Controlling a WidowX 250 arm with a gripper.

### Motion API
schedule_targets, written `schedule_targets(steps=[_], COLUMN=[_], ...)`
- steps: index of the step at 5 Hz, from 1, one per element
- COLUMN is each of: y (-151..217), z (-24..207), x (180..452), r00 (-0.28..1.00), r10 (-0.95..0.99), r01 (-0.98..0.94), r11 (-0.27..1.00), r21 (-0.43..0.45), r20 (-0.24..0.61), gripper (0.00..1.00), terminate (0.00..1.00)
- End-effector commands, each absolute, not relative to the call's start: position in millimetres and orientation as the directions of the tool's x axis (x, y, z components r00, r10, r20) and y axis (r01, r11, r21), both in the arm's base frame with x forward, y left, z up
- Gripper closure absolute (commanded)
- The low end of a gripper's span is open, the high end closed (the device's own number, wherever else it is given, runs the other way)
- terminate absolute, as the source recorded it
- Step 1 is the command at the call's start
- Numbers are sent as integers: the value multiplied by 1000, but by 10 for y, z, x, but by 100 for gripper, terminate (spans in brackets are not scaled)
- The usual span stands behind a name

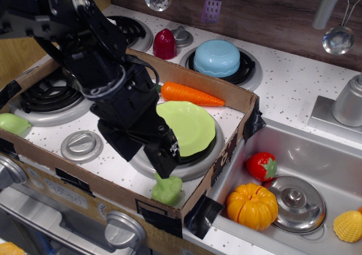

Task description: Put broccoli in pot

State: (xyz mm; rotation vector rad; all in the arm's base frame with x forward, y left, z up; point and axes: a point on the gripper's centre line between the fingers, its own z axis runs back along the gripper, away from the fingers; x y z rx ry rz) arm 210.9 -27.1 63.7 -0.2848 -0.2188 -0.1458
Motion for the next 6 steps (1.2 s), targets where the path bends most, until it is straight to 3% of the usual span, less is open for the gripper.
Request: schedule_targets(steps=[1, 3, 6], y=[-334, -376, -311], z=[676, 437, 45], x=[2276, 2282, 2220], r00=[964, 991, 993], r10=[-116, -33, 35], r01=[181, 77, 23], r11=[946, 930, 883], r21=[-270, -361, -469], r20=[239, 127, 115], gripper=[0, 0, 0], terminate=[0, 0, 0])
